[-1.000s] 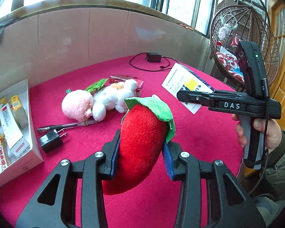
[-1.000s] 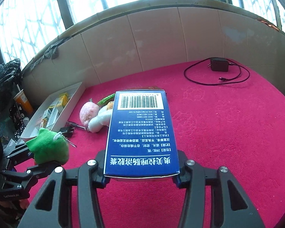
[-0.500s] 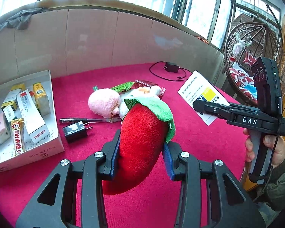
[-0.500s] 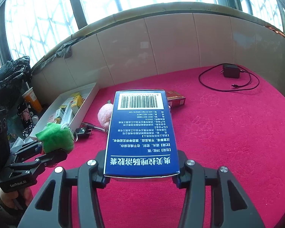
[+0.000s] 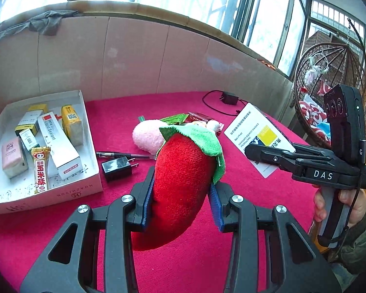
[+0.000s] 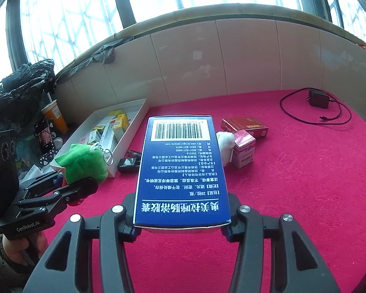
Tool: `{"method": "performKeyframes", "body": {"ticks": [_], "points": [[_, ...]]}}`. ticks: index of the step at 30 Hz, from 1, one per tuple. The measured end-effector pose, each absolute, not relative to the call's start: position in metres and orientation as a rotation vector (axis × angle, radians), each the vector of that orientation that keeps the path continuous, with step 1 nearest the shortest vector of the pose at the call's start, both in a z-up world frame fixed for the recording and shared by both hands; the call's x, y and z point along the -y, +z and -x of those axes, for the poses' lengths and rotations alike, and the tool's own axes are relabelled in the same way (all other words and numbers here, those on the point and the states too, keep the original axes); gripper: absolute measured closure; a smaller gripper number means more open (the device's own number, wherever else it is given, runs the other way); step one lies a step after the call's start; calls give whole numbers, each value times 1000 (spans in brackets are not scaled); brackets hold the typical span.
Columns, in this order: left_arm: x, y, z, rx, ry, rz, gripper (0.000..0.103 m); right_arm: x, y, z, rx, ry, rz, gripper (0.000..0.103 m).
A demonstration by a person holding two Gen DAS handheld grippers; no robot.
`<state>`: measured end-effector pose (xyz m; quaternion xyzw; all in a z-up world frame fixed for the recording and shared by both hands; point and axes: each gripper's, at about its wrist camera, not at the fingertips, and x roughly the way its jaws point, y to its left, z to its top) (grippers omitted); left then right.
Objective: Organize objects
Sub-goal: 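Carry the red plush chili and blue-white box over the white tray with both tools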
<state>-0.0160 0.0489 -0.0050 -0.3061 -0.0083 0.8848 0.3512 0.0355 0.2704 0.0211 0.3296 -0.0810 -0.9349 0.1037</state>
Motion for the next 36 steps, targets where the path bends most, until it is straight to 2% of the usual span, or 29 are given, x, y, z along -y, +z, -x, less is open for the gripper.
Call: {"method": "performKeyframes", "body": {"ticks": [36], "points": [[21, -3, 20, 195, 2390, 752, 64, -184, 23, -28, 73, -2641, -1002, 53]]}}
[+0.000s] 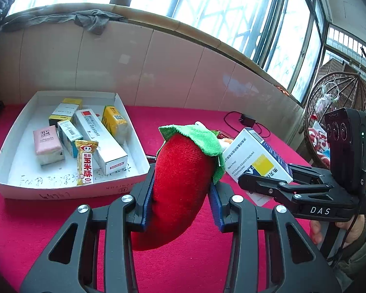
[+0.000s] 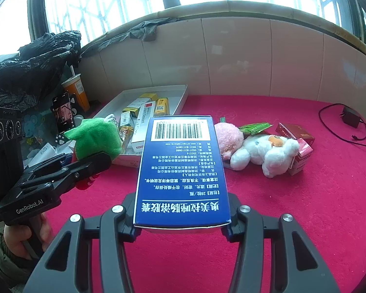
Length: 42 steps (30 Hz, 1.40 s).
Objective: Organize objects
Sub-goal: 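Carry the red plush chili and blue-white box over the white tray with both tools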
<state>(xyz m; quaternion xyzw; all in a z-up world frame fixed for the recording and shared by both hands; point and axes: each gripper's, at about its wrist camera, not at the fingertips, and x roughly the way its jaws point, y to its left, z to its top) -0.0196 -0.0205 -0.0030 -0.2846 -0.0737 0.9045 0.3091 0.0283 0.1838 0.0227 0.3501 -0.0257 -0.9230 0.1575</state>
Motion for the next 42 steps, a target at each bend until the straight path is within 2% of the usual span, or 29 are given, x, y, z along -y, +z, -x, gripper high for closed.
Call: {"method": "performKeyframes", "body": {"ticks": [10, 42], "points": [[45, 4, 31, 213, 2457, 738, 64, -153, 28, -13, -13, -2618, -979, 53], [111, 16, 124, 230, 2615, 876, 64, -91, 54, 49, -28, -2581, -921, 53]]}}
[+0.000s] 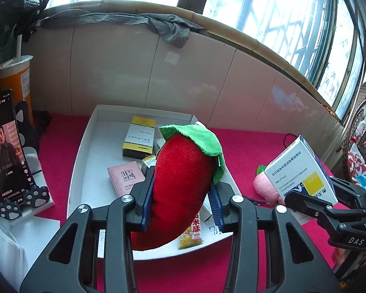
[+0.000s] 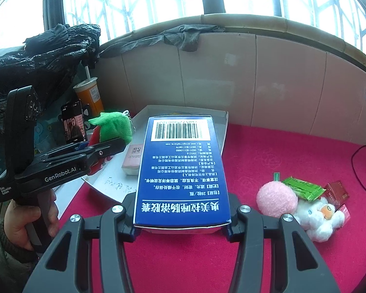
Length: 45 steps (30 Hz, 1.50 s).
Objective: Organize objects
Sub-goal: 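Carry the red plush chili and blue-white box over the white tray with both tools, then lower the chili and blue-white box into the tray and open both tools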
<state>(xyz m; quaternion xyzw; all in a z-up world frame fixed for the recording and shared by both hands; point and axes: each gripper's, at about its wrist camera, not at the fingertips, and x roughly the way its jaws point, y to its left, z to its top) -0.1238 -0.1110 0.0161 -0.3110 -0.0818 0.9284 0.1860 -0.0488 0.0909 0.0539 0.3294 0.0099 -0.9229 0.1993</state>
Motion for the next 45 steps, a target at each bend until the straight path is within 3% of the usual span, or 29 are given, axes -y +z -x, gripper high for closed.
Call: {"method": "performKeyframes", "body": {"ticks": [11, 23, 27, 30, 31, 35, 45], "points": [[132, 21, 162, 248, 2660, 898, 64, -73, 50, 102, -13, -2587, -987, 53], [140, -9, 190, 287, 2674, 995, 64, -37, 16, 168, -89, -2567, -1071, 53], [143, -16, 199, 309, 2664, 1040, 60, -24, 9, 182, -134, -2591, -1059, 52], [143, -17, 200, 309, 2669, 1062, 38, -26, 12, 188, -104, -2630, -1032, 48], [143, -15, 198, 288, 2691, 1058, 20, -28, 14, 188, -79, -2630, -1026, 38], [141, -7, 185, 235, 2780, 995, 0, -36, 19, 180, -74, -2631, -1008, 31], [130, 9, 145, 237, 2882, 906, 0, -65, 36, 133, -2, -2636, -910, 25]]}}
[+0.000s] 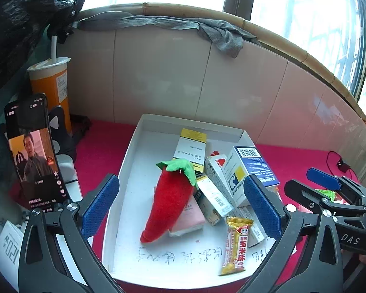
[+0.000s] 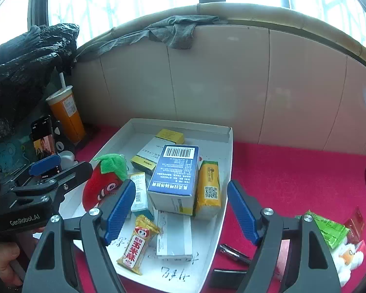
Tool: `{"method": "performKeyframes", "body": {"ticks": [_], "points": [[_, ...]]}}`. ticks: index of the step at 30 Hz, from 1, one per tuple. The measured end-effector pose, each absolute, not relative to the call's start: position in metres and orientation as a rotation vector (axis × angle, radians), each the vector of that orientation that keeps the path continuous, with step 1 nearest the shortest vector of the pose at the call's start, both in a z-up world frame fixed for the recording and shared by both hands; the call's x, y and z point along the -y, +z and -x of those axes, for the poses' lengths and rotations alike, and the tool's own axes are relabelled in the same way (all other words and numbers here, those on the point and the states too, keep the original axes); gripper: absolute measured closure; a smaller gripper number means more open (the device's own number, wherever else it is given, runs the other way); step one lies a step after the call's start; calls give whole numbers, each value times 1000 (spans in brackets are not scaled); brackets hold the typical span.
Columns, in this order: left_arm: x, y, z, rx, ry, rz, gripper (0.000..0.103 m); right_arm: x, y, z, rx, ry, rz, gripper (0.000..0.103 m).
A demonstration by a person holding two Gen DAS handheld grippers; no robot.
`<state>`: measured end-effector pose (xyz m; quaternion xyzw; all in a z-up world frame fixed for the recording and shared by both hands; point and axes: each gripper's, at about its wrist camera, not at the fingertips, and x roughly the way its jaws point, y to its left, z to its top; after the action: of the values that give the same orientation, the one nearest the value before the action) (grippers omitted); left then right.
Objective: Organize objects
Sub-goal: 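Lower the chili and blue-white box into the tray and open both tools, then move both tools back toward the black charger plug and pen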
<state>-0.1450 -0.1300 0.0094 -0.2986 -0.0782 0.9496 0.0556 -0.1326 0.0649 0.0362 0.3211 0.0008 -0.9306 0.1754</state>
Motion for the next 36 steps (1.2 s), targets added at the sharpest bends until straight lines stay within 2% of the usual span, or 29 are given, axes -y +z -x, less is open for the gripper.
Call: {"method": "performKeyframes", "body": {"ticks": [8, 15, 21, 23, 30, 36], "points": [[105, 6, 98, 314, 2809, 869, 0, -117, 36, 68, 106, -2642, -847, 24], [49, -1, 74, 224, 2647, 848, 0, -211, 27, 18, 280, -2786, -825, 23], [10, -24, 52, 86, 2506, 870, 0, -266, -3, 17, 462, -2770, -981, 23], [10, -32, 41, 61, 2483, 865, 0, -257, -9, 21, 397, -2713, -1006, 23], [47, -26, 29, 160, 2519, 851, 0, -171, -20, 49, -190, -2492, -934, 23], [67, -23, 27, 219, 2547, 850, 0, -124, -45, 90, -483, -2330, -969, 25]]}}
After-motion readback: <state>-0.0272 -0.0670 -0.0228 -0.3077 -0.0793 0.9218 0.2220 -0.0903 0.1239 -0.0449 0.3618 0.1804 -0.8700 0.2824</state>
